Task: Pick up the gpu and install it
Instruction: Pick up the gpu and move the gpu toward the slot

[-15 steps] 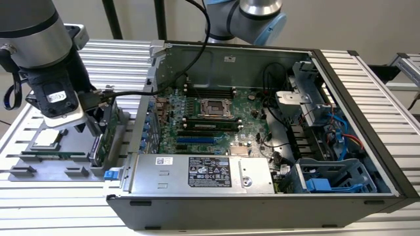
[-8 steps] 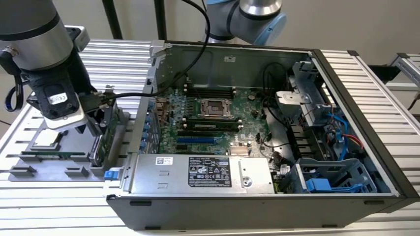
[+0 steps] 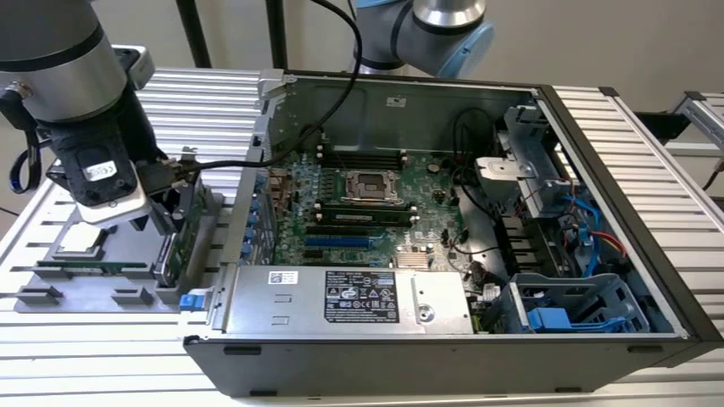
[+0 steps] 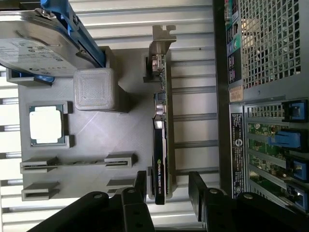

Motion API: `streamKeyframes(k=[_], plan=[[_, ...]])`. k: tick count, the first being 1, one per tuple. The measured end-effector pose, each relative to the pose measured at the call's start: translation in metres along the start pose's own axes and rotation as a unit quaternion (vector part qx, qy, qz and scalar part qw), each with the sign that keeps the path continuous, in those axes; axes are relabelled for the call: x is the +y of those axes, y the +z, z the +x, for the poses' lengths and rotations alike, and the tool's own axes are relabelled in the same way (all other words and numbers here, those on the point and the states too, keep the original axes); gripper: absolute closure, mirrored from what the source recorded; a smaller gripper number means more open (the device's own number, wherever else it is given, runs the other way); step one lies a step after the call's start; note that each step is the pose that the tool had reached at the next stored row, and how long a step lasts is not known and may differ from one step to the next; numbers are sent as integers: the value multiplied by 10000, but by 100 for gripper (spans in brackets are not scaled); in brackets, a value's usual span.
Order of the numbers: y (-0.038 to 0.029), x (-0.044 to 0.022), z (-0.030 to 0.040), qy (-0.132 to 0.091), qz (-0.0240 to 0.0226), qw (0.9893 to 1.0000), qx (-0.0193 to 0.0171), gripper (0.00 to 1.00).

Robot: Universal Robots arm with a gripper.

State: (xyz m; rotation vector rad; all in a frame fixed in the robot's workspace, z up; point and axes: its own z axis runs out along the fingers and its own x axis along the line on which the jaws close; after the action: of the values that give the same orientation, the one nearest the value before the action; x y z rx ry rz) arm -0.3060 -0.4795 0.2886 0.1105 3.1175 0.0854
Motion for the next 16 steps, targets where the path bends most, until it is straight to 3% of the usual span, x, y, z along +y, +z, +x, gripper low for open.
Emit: streamKeyframes(k=[16], plan=[[111, 11, 7, 1, 0, 10000, -5, 0]])
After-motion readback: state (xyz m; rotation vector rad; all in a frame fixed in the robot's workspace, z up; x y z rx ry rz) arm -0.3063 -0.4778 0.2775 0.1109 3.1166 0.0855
